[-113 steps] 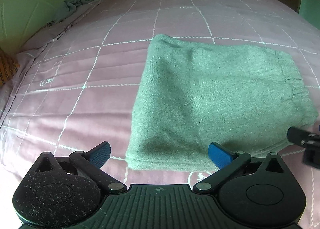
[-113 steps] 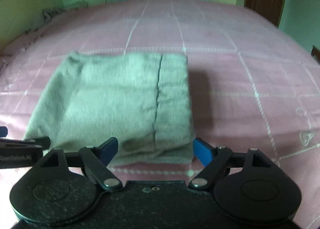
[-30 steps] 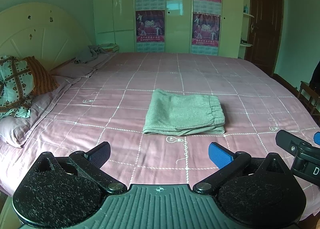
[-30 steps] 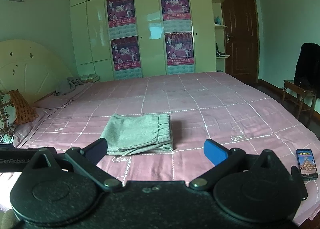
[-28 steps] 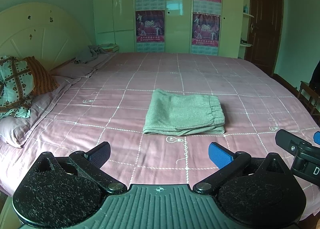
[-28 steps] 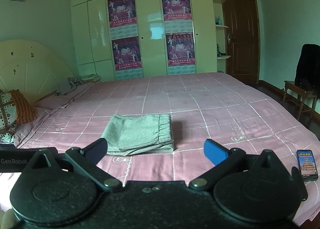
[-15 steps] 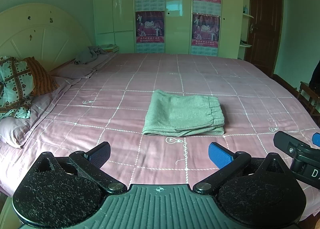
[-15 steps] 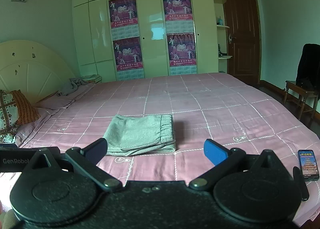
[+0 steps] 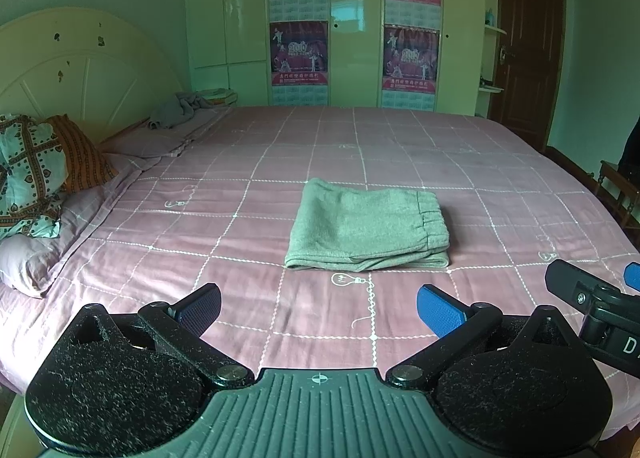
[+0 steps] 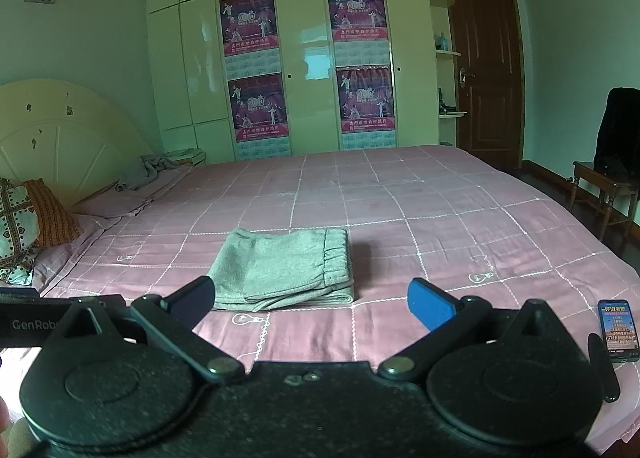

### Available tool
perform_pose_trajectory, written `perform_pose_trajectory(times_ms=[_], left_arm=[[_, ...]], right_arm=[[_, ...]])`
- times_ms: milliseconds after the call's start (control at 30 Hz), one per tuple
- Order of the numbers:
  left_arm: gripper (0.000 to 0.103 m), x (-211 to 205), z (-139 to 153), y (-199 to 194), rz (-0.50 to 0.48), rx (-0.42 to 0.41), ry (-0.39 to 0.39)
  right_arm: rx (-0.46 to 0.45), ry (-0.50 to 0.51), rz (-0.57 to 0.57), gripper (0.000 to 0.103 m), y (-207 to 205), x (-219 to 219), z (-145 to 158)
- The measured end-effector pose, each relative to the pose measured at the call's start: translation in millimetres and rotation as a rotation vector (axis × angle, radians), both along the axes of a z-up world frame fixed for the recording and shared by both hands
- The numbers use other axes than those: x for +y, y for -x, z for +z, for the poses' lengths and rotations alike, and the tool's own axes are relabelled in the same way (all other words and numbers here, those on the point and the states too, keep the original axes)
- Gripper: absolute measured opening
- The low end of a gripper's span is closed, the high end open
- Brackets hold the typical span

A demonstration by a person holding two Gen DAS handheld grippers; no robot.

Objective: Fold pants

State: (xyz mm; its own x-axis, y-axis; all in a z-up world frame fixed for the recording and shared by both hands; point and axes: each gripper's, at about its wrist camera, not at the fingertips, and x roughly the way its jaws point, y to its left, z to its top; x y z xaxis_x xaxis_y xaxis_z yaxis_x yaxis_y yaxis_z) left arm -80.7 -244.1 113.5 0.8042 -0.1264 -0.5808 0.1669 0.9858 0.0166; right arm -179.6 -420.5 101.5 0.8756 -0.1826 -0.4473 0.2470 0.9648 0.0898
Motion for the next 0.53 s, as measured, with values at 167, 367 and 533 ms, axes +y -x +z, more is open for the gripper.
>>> perform_pose_trajectory(times_ms=[167,367,533], left_arm=[[0.103,-1,-2,-1,-0.001,-0.003,-0.005],[0.103,-4,-6,-2,-0.023,-0.027,-0.001],[0.103,-4,-11,-17,-0.035,-0.003,-0.005]], right_arm=[[0.005,-0.001,0.001,0.103,-1,1,0],[0.011,-0.006,-0.001,0.103,-4,-2,-2],[0.009,-0.018,-0.013,0.103,-6,-6,-7]])
